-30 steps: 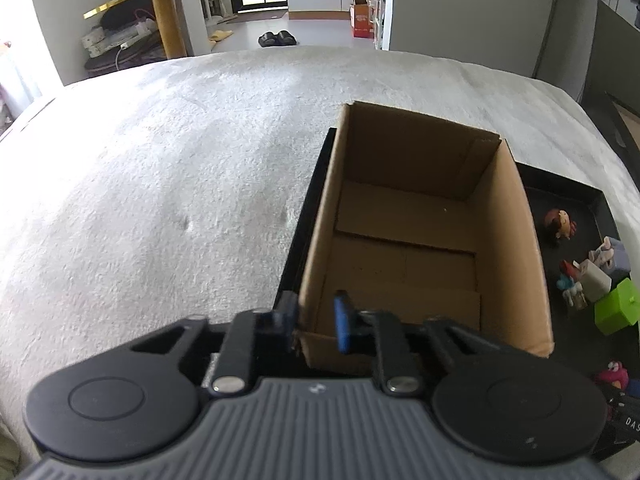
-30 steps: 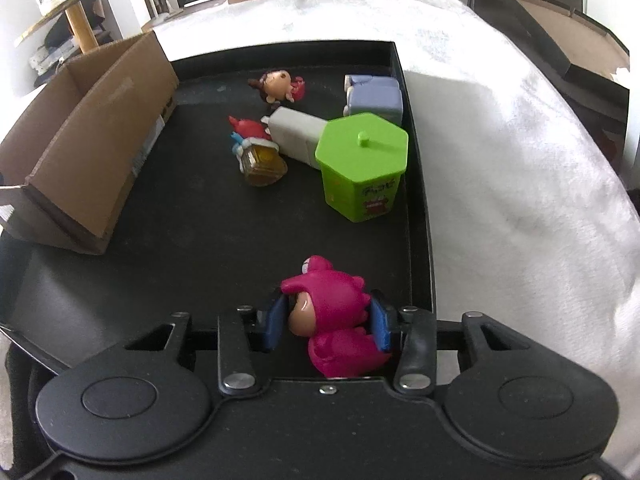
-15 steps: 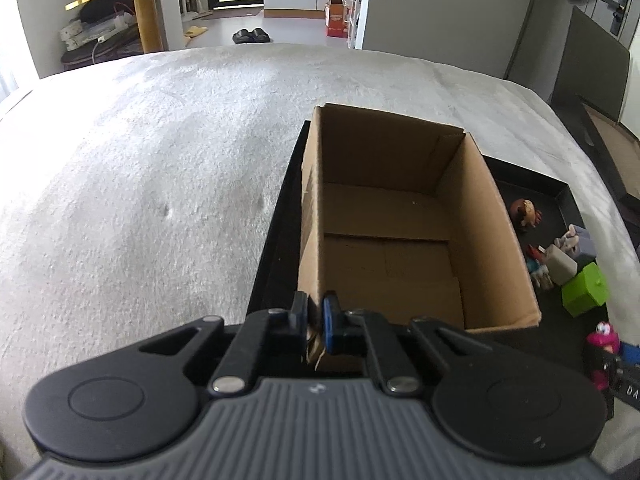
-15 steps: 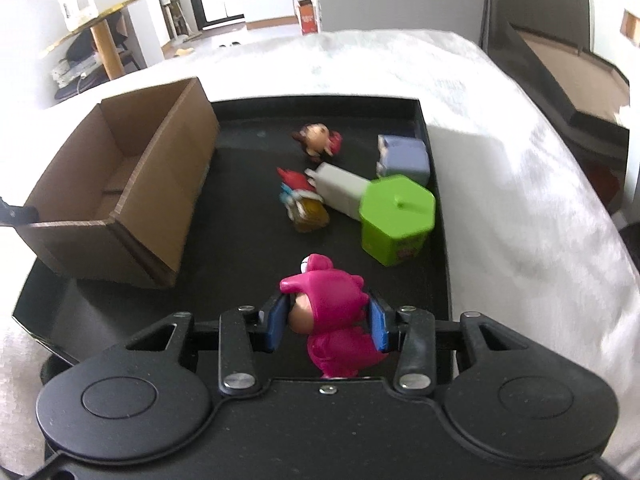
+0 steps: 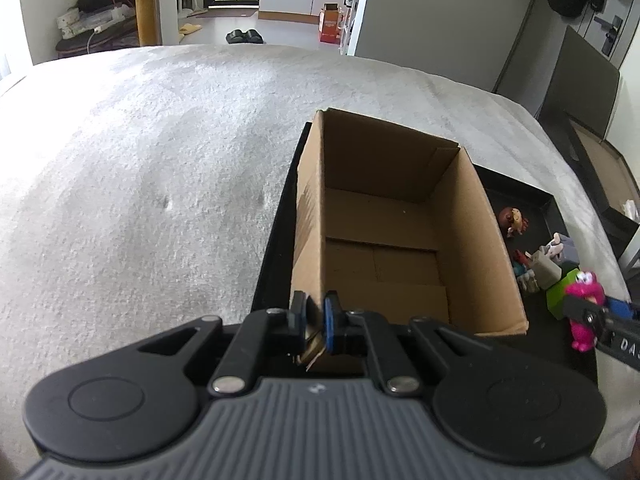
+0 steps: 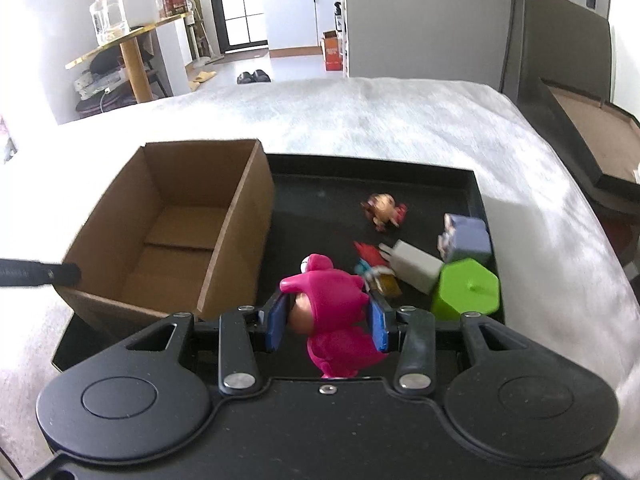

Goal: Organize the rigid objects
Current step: 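Lift the pink figure with the right gripper and drop it into the box, then move the right gripper to the green hexagonal block and grasp it, then carry the green block with the right gripper and release it into the box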

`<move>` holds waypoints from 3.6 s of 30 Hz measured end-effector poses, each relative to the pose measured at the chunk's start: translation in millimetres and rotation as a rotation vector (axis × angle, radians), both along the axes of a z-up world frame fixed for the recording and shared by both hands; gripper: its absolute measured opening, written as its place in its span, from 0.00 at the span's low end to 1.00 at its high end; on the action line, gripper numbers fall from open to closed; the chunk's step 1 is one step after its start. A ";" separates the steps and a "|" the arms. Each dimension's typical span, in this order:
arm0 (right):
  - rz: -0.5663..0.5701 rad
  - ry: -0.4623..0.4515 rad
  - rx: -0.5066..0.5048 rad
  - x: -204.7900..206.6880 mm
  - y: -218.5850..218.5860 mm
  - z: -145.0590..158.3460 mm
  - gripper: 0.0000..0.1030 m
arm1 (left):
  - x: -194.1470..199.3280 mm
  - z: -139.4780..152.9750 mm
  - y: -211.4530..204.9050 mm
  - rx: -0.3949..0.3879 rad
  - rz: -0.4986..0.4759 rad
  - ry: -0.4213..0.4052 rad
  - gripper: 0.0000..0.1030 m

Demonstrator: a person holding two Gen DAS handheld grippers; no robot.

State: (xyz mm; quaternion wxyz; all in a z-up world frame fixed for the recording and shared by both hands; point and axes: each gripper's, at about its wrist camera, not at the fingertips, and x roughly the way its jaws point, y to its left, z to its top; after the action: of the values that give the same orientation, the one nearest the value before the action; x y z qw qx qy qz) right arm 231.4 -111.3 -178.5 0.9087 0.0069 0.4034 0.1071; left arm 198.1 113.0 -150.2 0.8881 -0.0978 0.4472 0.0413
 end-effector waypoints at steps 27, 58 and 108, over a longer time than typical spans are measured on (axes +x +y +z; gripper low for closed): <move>0.285 -0.081 0.007 48.5 120.8 42.2 0.40 | -6.9 1.9 38.2 -0.105 0.023 -0.086 0.08; 0.277 -0.115 -0.113 36.5 48.5 50.8 0.74 | -3.1 -0.5 22.8 -0.004 0.025 -0.071 0.09; 0.069 0.058 -0.107 64.4 -88.6 -66.5 0.56 | 40.3 28.0 -129.6 0.350 -0.111 -0.010 0.72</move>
State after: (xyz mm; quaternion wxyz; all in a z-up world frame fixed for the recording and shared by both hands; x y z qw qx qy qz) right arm 295.8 -199.8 -245.0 0.8916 -0.0523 0.4345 0.1166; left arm 238.4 -16.6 -122.2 0.8947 0.0831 0.4334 0.0688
